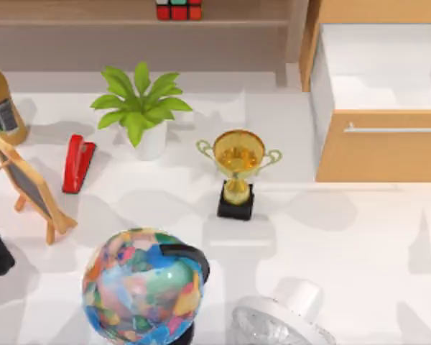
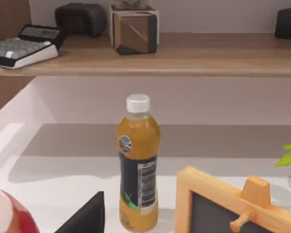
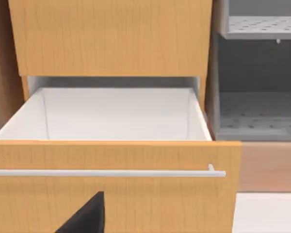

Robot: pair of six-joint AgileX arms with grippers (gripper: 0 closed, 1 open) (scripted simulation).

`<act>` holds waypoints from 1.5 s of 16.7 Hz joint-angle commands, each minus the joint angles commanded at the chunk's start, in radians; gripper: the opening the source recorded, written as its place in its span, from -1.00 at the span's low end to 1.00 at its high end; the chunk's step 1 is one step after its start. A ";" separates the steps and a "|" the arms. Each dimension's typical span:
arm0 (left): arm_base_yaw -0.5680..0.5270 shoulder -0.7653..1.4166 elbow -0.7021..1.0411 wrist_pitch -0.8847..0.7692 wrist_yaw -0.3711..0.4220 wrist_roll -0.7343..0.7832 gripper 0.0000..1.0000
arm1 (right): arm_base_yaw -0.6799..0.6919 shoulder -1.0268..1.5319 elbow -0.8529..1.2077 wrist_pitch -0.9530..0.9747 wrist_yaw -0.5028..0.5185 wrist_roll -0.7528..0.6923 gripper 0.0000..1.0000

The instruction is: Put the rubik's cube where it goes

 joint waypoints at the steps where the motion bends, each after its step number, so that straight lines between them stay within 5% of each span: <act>1: 0.000 0.000 0.000 0.000 0.000 0.000 1.00 | 0.000 0.000 0.000 0.000 0.000 0.000 1.00; 10: 0.000 0.000 0.000 0.000 0.000 0.000 1.00 | 0.173 0.372 0.329 0.142 0.133 0.008 1.00; 25: 0.000 0.000 0.000 0.000 0.000 0.000 1.00 | 0.710 2.050 1.455 0.562 0.692 0.011 1.00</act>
